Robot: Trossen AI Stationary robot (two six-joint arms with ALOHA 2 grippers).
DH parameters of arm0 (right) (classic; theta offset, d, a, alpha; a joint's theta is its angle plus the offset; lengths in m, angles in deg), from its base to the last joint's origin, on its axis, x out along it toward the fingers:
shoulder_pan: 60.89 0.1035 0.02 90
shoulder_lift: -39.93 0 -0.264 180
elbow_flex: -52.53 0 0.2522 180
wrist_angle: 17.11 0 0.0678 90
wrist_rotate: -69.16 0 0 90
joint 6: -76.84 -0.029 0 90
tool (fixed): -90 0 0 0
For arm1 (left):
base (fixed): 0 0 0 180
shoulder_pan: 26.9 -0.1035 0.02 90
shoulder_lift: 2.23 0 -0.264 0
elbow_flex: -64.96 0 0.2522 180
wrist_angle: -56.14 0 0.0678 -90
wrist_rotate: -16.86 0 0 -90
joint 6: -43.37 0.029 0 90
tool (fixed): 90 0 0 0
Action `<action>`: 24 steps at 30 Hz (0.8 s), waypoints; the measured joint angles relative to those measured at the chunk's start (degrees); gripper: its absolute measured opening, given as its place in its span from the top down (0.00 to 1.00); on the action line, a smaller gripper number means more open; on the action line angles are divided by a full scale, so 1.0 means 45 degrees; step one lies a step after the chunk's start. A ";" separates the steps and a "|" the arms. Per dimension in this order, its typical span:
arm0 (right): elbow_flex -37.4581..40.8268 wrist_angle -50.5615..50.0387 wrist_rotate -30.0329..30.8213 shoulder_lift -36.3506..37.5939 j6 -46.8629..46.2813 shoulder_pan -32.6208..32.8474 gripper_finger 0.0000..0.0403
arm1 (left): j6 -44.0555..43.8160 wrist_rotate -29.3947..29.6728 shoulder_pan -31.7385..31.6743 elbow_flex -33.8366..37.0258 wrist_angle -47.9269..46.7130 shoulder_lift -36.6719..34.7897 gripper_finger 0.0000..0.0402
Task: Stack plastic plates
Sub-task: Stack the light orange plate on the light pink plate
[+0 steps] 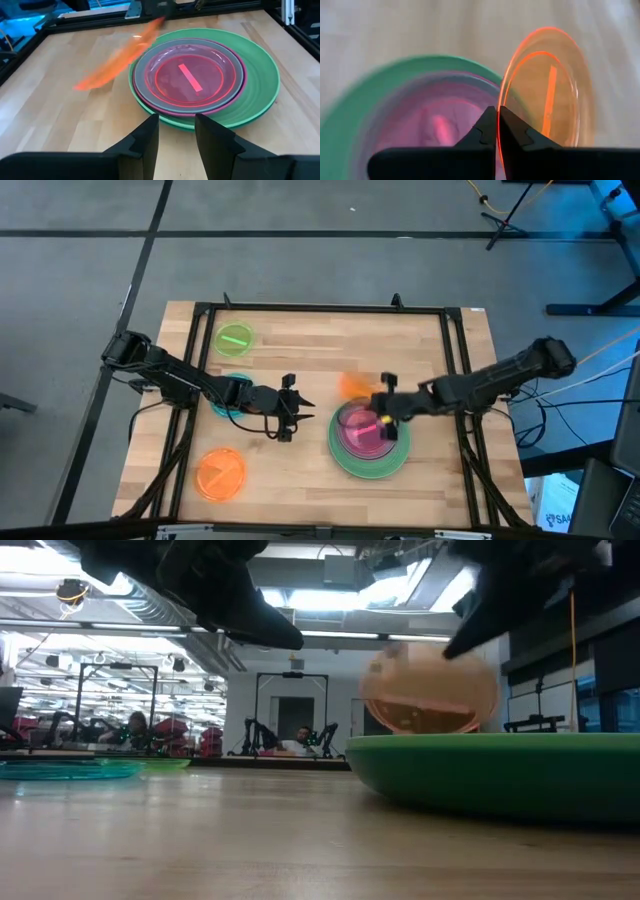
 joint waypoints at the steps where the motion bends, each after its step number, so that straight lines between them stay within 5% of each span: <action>1: 0.0000 0.0283 -0.0126 -0.0030 -0.0086 0.0301 0.99 | -0.0023 0.0002 -0.0001 0.0000 -0.0004 0.0000 0.70; 10: -0.0005 0.0661 -0.0728 -0.0935 -0.1077 0.2322 0.99 | -0.0067 -0.0001 0.0028 0.0000 0.0061 0.0000 0.70; 19: -0.0005 0.0641 -0.1290 -0.1902 -0.2903 0.2600 0.98 | -0.0277 -0.0003 0.0019 0.0000 0.0088 0.0000 0.70; 24: -0.0005 0.0631 -0.1156 -0.2293 -0.3376 0.2603 0.87 | -0.0344 0.0002 0.0018 0.0000 -0.0084 0.0000 0.65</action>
